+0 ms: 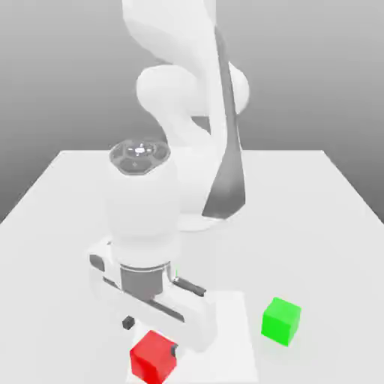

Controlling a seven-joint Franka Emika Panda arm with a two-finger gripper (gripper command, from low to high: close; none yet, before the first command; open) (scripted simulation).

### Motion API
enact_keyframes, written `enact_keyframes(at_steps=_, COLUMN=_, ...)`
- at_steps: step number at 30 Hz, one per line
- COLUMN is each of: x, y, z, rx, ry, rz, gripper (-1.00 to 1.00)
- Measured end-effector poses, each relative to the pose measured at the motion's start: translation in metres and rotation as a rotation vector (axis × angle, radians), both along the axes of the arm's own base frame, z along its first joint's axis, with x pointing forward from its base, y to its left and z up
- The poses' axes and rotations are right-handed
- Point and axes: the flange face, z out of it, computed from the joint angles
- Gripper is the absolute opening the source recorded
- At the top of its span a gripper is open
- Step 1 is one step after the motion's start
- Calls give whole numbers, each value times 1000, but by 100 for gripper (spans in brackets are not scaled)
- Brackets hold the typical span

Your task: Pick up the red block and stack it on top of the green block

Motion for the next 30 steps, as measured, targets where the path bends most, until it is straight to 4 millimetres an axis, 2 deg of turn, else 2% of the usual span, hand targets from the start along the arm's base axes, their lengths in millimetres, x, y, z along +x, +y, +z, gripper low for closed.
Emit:
enact_keyframes(at_steps=7, x=0, y=0, z=-3, rx=0, ry=-1, rz=0, gripper=-100)
enact_keyframes(at_steps=12, x=-1, y=4, z=52, rx=0, ry=0, rz=8, gripper=-100)
enact_keyframes(at_steps=18, x=-26, y=104, z=76, rx=3, ry=0, rz=227, gripper=-100)
enact_keyframes(at_steps=21, x=-52, y=164, z=85, rx=3, ry=0, rz=370, gripper=-100)
enact_keyframes(at_steps=24, x=-82, y=209, z=92, rx=2, ry=0, rz=494, gripper=-100)
enact_keyframes(at_steps=26, x=-99, y=238, z=83, rx=0, ry=0, rz=575, gripper=-100)
enact_keyframes(at_steps=27, x=-97, y=234, z=74, rx=0, ry=-1, rz=564, gripper=-100)
enact_keyframes(at_steps=28, x=-92, y=221, z=64, rx=-1, ry=-1, rz=531, gripper=-100)
enact_keyframes(at_steps=30, x=-90, y=217, z=42, rx=-1, ry=-1, rz=520, gripper=-100)
